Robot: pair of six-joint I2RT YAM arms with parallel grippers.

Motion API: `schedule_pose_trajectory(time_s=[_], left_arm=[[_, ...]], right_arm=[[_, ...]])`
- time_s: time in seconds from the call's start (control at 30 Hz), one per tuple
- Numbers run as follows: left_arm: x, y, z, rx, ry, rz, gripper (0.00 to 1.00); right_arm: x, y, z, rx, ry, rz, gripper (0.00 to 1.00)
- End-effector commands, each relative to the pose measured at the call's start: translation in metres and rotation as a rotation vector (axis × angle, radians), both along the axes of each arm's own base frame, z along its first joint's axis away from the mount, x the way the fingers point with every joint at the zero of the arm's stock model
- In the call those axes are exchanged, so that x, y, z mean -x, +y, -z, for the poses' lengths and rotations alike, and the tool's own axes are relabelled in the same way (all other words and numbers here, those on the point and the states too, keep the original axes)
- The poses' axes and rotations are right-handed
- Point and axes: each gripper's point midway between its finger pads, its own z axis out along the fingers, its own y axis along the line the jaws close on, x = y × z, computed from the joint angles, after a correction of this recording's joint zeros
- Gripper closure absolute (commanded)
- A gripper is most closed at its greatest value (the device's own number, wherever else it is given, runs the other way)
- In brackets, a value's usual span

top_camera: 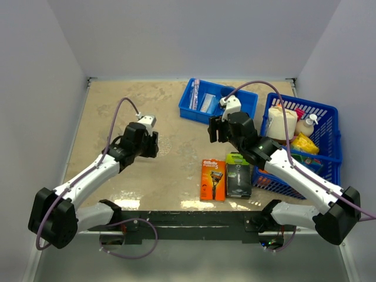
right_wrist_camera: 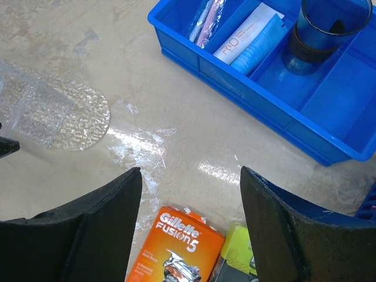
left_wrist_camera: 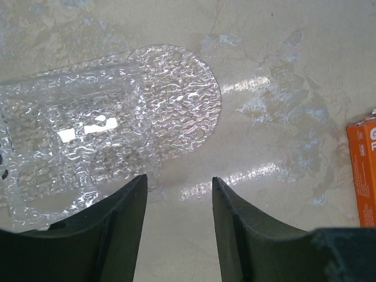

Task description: Prepare toiletry sets of a toothbrush and toothpaste on the tray

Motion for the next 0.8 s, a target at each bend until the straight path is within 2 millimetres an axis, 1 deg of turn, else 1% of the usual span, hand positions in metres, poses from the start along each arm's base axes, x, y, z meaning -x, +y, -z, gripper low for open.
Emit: schedule_pose_trajectory(time_s=[0.0, 0.13, 0.3, 0.53, 0.63, 0.67, 0.77], left_arm=[[-0.001, -0.002, 0.011, -0.009, 0.026, -0.026, 0.48], [-0.005, -0.001, 0.015, -0.035, 0.03, -0.041, 0.49], [-0.012, 0.0, 0.01, -0.042, 0.004, -0.058, 0.5], [-0.021, 0.005, -0.004, -0.062, -0.04, -0.082, 0.5], [-0.022, 0.008, -0.002, -0.084, -0.039, -0.092, 0.5], [-0.021, 0.01, 0.002, -0.097, -0.027, -0.097, 0.5], [-0.021, 0.007, 0.009, -0.096, -0.004, -0.085, 0.5]], right_arm=[[-0.002, 0.002, -0.01, -0.042, -0.019, 0.007, 0.3], [-0.002, 0.002, -0.012, -0.047, -0.02, 0.006, 0.3], [-0.002, 0.001, -0.01, -0.041, -0.018, 0.005, 0.3], [-0.001, 0.002, -0.008, -0.038, -0.016, 0.001, 0.3], [-0.002, 0.002, -0.007, -0.036, -0.015, 0.002, 0.3], [-0.002, 0.003, -0.007, -0.035, -0.012, 0.001, 0.3], [-0.003, 0.003, -0.008, -0.039, -0.015, 0.0, 0.3]])
